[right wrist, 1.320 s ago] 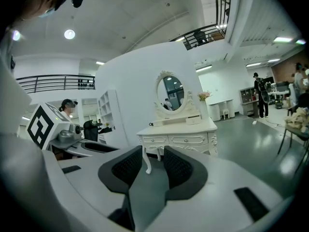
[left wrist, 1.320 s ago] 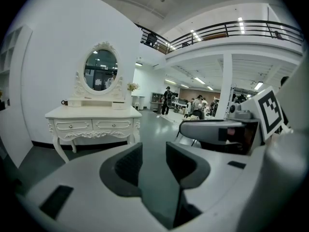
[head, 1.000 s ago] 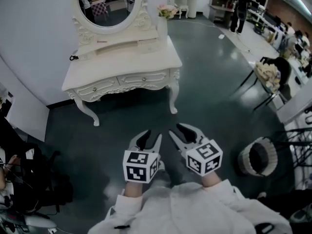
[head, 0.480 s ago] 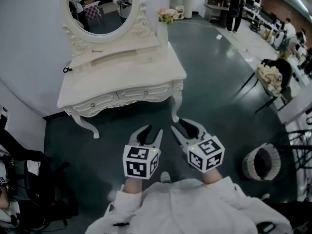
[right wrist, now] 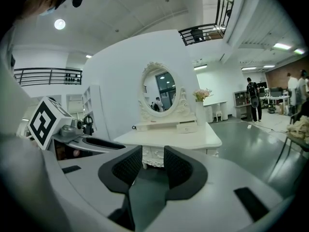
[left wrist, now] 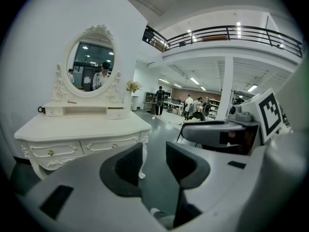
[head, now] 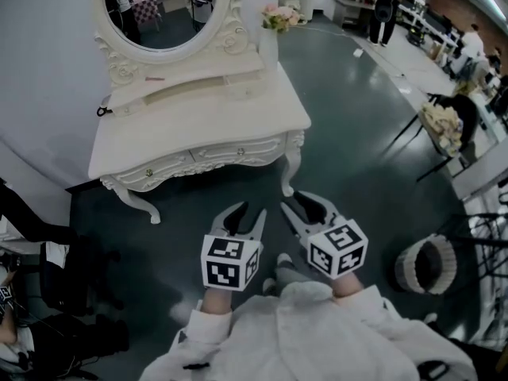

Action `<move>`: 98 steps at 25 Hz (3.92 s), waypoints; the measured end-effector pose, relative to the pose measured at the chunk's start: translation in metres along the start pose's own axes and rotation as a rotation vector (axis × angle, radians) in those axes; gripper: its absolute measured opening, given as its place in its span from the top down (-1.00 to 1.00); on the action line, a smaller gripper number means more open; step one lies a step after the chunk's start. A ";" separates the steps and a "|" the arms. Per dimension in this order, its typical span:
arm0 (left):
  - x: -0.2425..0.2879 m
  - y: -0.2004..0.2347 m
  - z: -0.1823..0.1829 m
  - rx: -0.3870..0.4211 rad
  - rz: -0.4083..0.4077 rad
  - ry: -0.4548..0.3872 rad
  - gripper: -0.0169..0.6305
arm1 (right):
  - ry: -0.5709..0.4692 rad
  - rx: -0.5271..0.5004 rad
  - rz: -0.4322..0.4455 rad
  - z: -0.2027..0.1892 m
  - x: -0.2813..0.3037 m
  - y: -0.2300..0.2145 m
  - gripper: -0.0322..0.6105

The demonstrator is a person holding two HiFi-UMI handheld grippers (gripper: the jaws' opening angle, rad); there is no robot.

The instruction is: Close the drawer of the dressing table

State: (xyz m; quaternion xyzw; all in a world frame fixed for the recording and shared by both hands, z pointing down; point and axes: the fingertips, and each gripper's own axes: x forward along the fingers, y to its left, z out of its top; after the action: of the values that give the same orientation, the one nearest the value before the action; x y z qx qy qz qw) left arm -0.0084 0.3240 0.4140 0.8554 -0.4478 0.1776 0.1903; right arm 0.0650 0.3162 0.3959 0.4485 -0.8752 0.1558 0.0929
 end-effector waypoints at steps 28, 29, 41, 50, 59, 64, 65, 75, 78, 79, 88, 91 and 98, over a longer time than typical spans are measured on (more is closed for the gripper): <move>0.114 0.114 0.084 -0.040 0.063 0.000 0.54 | 0.047 -0.034 0.085 0.064 0.160 -0.087 0.54; 0.120 0.120 0.091 -0.041 0.069 -0.003 0.54 | 0.047 -0.036 0.091 0.069 0.168 -0.092 0.53; 0.196 0.167 0.154 -0.039 0.122 -0.027 0.54 | 0.025 -0.068 0.180 0.117 0.244 -0.151 0.53; 0.224 0.173 0.150 -0.071 0.131 0.024 0.54 | 0.062 -0.042 0.211 0.112 0.264 -0.172 0.53; 0.232 0.181 0.149 -0.080 0.146 0.037 0.54 | 0.061 -0.001 0.197 0.106 0.268 -0.184 0.53; 0.237 0.185 0.151 -0.085 0.126 0.044 0.54 | 0.071 0.005 0.183 0.103 0.268 -0.187 0.53; 0.239 0.186 0.152 -0.086 0.122 0.044 0.54 | 0.071 0.008 0.176 0.103 0.269 -0.189 0.53; 0.270 0.220 0.163 -0.069 0.058 0.083 0.54 | 0.083 0.019 0.114 0.111 0.311 -0.212 0.53; 0.282 0.237 0.166 -0.063 0.038 0.099 0.54 | 0.091 0.021 0.104 0.118 0.332 -0.217 0.53; 0.287 0.243 0.168 -0.063 0.034 0.101 0.54 | 0.094 0.021 0.102 0.120 0.339 -0.218 0.53; 0.318 0.298 0.200 -0.033 0.001 0.103 0.54 | 0.085 0.030 0.039 0.143 0.391 -0.238 0.53; 0.327 0.311 0.204 -0.020 -0.017 0.117 0.54 | 0.094 0.038 0.019 0.146 0.403 -0.242 0.53; 0.341 0.330 0.203 0.011 -0.063 0.140 0.54 | 0.112 0.040 0.014 0.145 0.424 -0.243 0.53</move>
State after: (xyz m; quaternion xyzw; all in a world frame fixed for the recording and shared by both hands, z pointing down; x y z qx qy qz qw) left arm -0.0740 -0.1866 0.4548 0.8556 -0.4052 0.2332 0.2220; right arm 0.0130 -0.1895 0.4343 0.4346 -0.8685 0.1986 0.1317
